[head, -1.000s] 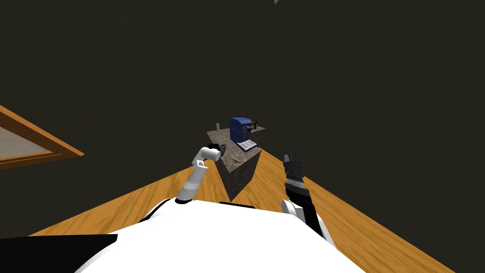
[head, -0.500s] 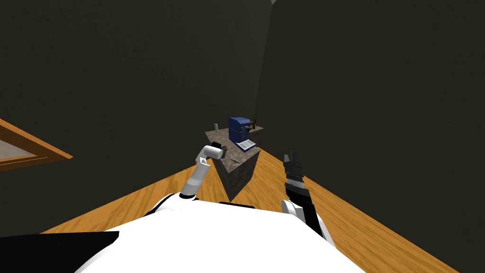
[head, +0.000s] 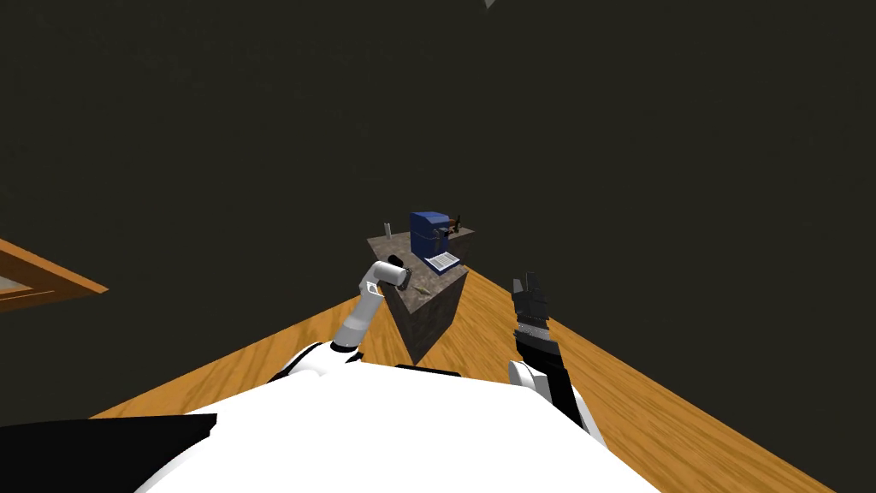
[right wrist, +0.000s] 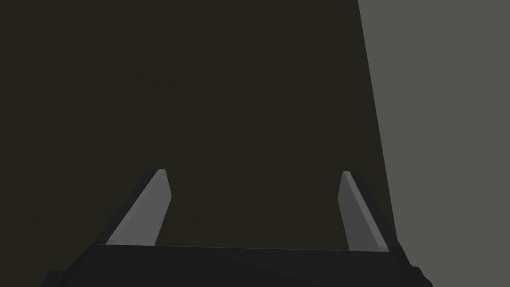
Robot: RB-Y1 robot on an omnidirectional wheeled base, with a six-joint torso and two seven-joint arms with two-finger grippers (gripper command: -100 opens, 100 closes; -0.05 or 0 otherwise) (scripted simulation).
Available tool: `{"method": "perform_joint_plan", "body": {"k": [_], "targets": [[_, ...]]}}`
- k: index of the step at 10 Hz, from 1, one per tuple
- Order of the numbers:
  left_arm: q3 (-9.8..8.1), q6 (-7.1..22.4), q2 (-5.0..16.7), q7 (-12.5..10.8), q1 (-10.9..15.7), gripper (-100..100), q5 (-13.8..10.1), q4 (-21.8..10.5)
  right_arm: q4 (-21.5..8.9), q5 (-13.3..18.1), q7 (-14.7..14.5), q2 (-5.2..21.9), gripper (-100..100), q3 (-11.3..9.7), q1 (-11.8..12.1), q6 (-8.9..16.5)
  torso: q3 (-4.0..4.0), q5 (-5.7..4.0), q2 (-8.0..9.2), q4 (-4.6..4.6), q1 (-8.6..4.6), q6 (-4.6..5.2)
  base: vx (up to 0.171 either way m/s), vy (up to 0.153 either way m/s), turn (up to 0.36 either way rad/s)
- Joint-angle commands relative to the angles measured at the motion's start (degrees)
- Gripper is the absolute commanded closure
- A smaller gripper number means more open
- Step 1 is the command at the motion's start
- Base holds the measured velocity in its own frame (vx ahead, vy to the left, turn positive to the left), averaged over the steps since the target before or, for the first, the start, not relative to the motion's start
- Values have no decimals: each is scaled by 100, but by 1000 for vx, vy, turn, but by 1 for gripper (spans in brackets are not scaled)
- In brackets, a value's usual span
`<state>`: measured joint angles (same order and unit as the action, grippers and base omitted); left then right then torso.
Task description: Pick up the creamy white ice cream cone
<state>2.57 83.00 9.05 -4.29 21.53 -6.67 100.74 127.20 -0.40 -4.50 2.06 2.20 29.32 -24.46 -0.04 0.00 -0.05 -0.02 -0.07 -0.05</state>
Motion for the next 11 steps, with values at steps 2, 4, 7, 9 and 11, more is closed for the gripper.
{"method": "perform_joint_plan", "body": {"k": [2, 4, 7, 9, 11], "targets": [[35, 345, -15, -67, 157, -100, -47, -238, 0, 0, 0, 0, 0, 0, 0, 0, -2, -1, -3, 0, -2, 1, 20, -11, -59], [89, 700, -42, -133, 250, -100, -90, -441, 0, 0, 0, 0, 0, 0, 0, 0, -2, -1, -4, -1, -2, 0, 23, -15, -55], [157, 1010, -83, -184, 250, -100, -139, -673, 0, 0, 0, 0, 0, 0, 1, 0, -9, -2, -16, -3, -11, -1, 52, -34, -49], [138, 988, -69, -174, 262, 0, -139, -620, 0, 0, 0, 0, 0, 0, 0, 0, -1, -1, -1, -1, -3, -2, 0, -5, 15], [140, 745, -87, -146, 224, -100, -115, -826, 0, 0, 0, 0, 0, 0, 0, 0, 3, 1, 5, 1, 4, -2, 0, 0, 0]]}}
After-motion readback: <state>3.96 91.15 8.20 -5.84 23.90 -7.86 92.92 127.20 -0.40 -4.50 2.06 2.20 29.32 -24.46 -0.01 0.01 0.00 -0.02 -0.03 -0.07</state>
